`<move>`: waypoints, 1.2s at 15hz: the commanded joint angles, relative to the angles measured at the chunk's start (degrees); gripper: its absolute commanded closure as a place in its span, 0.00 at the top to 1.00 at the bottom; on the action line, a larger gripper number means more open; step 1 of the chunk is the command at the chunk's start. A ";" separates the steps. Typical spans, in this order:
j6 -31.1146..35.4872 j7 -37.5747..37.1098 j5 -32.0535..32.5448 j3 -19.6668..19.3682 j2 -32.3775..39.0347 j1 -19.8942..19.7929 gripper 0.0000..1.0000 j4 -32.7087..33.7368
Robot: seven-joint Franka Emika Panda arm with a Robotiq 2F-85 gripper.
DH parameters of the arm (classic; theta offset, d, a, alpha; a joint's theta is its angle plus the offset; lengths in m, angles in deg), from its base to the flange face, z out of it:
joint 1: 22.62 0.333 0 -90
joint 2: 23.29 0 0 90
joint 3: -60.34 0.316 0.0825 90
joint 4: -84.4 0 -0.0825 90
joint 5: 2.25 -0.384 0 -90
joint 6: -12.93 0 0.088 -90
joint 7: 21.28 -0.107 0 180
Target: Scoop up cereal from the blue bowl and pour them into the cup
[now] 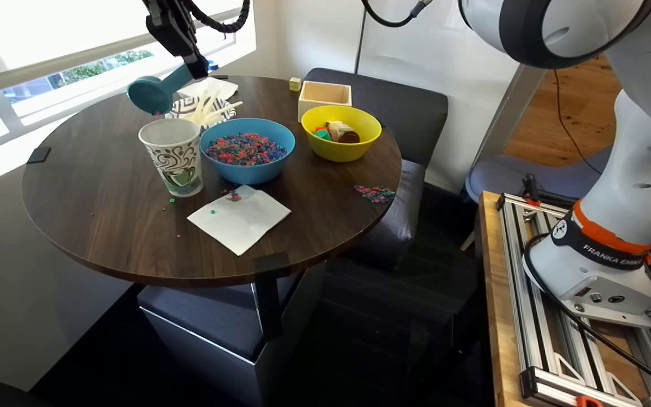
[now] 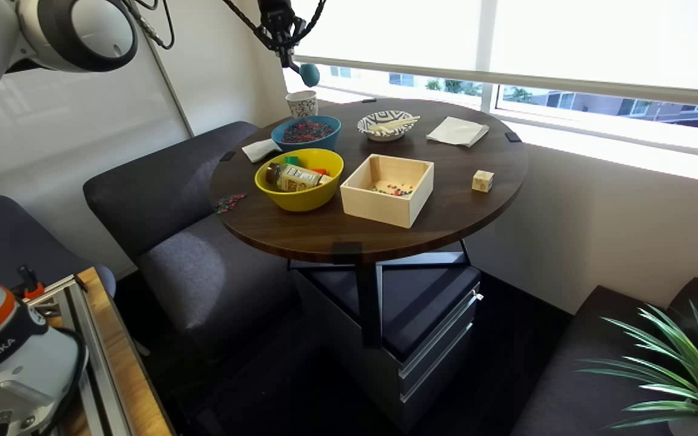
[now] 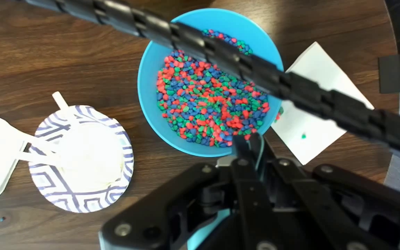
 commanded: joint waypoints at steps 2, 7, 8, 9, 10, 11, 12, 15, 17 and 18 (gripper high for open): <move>0.29 0.94 0.50 -0.39 -1.56 0.50 0.02 -1.52; 1.23 1.19 -6.86 3.41 -3.69 -5.59 0.02 -0.10; 1.26 1.36 -8.51 3.84 -4.52 -7.35 0.02 0.15; 1.38 1.25 -10.30 4.24 -5.45 -9.65 0.02 0.26; 1.58 1.19 -12.21 4.57 -5.92 -12.38 0.02 0.42; 1.91 0.72 -14.11 4.93 -6.35 -14.80 0.02 0.65; 2.19 0.93 -16.23 5.39 -6.35 -17.99 0.02 0.78; 1.53 1.14 -16.44 4.57 -7.00 -19.00 0.08 0.29; 1.49 1.79 -18.01 5.25 -6.85 -21.63 0.02 0.39; 0.81 1.75 -18.19 5.38 -6.69 -21.77 0.02 0.00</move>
